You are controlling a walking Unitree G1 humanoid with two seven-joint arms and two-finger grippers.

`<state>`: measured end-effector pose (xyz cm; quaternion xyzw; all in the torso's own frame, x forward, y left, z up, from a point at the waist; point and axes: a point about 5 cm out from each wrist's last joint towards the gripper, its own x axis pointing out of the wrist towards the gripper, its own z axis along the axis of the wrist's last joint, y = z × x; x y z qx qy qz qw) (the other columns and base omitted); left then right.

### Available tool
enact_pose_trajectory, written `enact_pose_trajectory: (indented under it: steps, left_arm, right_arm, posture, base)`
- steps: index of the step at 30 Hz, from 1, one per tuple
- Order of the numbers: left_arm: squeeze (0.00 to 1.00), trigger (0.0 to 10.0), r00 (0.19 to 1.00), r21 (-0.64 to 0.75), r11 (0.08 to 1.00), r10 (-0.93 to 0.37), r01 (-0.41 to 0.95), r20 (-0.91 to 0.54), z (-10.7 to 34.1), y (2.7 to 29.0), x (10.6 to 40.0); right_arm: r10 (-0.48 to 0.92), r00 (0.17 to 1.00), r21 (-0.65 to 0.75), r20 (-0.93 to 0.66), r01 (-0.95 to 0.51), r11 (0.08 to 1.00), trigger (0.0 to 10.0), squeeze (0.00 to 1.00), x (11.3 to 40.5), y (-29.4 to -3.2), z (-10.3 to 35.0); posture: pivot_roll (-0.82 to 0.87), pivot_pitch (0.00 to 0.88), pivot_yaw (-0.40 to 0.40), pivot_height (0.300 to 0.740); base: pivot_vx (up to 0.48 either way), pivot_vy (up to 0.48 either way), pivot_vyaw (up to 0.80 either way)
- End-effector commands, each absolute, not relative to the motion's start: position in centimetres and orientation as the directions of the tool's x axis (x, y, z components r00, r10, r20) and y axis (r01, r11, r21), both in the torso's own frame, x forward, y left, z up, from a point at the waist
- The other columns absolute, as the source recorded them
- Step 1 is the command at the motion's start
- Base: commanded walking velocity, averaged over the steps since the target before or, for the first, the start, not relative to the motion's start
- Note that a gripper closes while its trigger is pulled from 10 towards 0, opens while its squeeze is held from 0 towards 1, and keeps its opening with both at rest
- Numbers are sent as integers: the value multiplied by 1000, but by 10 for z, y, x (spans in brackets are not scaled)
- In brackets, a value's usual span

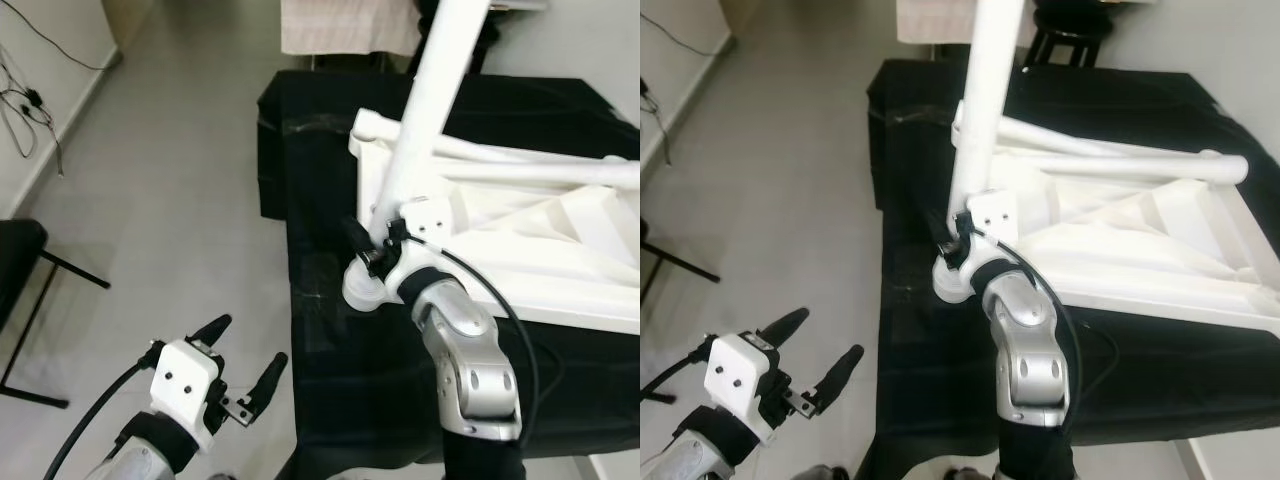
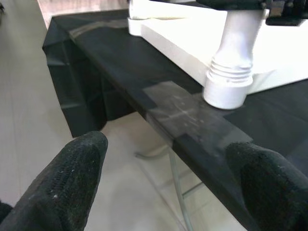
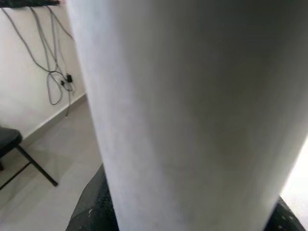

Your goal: Building children table

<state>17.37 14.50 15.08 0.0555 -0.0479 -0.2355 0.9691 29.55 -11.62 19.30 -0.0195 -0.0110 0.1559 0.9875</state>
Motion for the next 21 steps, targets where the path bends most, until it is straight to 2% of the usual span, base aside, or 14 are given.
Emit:
enact_pose_trajectory:
  steps: [1, 3, 5, 6, 7, 8, 9, 13, 14, 15, 18, 19, 20, 21]
  left_arm:
    - [0, 10000, 881, 117, 880, -469, 460, 63, 148, 145, 174]
    - [0, 10000, 880, 116, 879, -471, 463, 64, 147, 145, 175]
    - [0, 10000, 879, 115, 878, -472, 464, 65, 147, 145, 176]
    - [0, 10000, 879, 113, 878, -473, 464, 66, 147, 145, 176]
    - [0, 10000, 878, 112, 878, -474, 465, 68, 147, 145, 177]
    - [0, 10000, 878, 111, 878, -474, 466, 69, 147, 145, 177]
    - [0, 10000, 876, 113, 877, -477, 468, 69, 147, 144, 177]
    - [0, 10000, 875, 114, 876, -479, 469, 70, 147, 144, 177]
    - [0, 10000, 874, 115, 875, -480, 471, 71, 146, 143, 178]
    - [0, 10000, 874, 115, 875, -480, 471, 71, 146, 143, 178]
    - [0, 10000, 872, 116, 873, -483, 474, 75, 145, 141, 178]
    - [0, 10000, 872, 116, 873, -483, 474, 75, 145, 141, 178]
    - [0, 10000, 872, 116, 873, -484, 475, 76, 145, 140, 178]
    - [0, 10000, 871, 116, 872, -485, 475, 77, 145, 140, 178]
  right_arm:
    - [237, 955, -48, -178, -249, 967, 0, 0, 293, -128, 160]
    - [240, 955, -50, -176, -252, 966, 0, 0, 293, -128, 162]
    - [281, 941, -56, -189, -296, 953, 627, 0, 293, -123, 163]
    - [343, 921, -48, -185, -357, 933, 10000, 0, 293, -115, 166]
    - [412, 895, -9, -169, -419, 908, 10000, 667, 295, -108, 170]
    - [446, 881, 18, -157, -449, 893, 10000, 667, 296, -102, 173]
    - [556, 825, 41, -99, -555, 831, 10000, 1000, 299, -92, 183]
    - [621, 782, 47, -59, -619, 784, 10000, 1000, 299, -86, 190]
    - [738, 675, 44, 6, -737, 674, 10000, 1000, 301, -78, 201]
    - [738, 675, 44, 6, -737, 674, 10000, 1000, 301, -78, 201]
    - [963, 268, -91, 12, -959, 268, 10000, 1000, 306, -69, 216]
    - [963, 268, -91, 12, -959, 268, 10000, 1000, 306, -69, 216]
    - [979, 200, -126, -31, -973, 195, 10000, 424, 309, -69, 214]
    - [986, 155, -128, -56, -981, 147, 10000, 0, 313, -67, 213]
  posture:
    - [-68, 159, -101, 740]
    - [-67, 159, -102, 740]
    - [-70, 155, -102, 740]
    - [-69, 152, -102, 740]
    - [-69, 151, -102, 740]
    - [-69, 151, -100, 740]
    - [-65, 151, -102, 740]
    - [-65, 150, -105, 740]
    - [-68, 145, -108, 740]
    - [-68, 145, -108, 740]
    - [-62, 137, -109, 740]
    - [-62, 137, -109, 740]
    - [-56, 136, -109, 740]
    - [-54, 137, -109, 740]
  base:
    - [0, 0, 0]
    - [0, 0, 0]
    - [0, 0, 0]
    - [0, 0, 0]
    - [0, 0, 0]
    - [0, 0, 0]
    - [0, 0, 0]
    - [0, 0, 0]
    - [0, 0, 0]
    - [0, 0, 0]
    - [0, 0, 0]
    - [0, 0, 0]
    - [0, 0, 0]
    - [0, 0, 0]
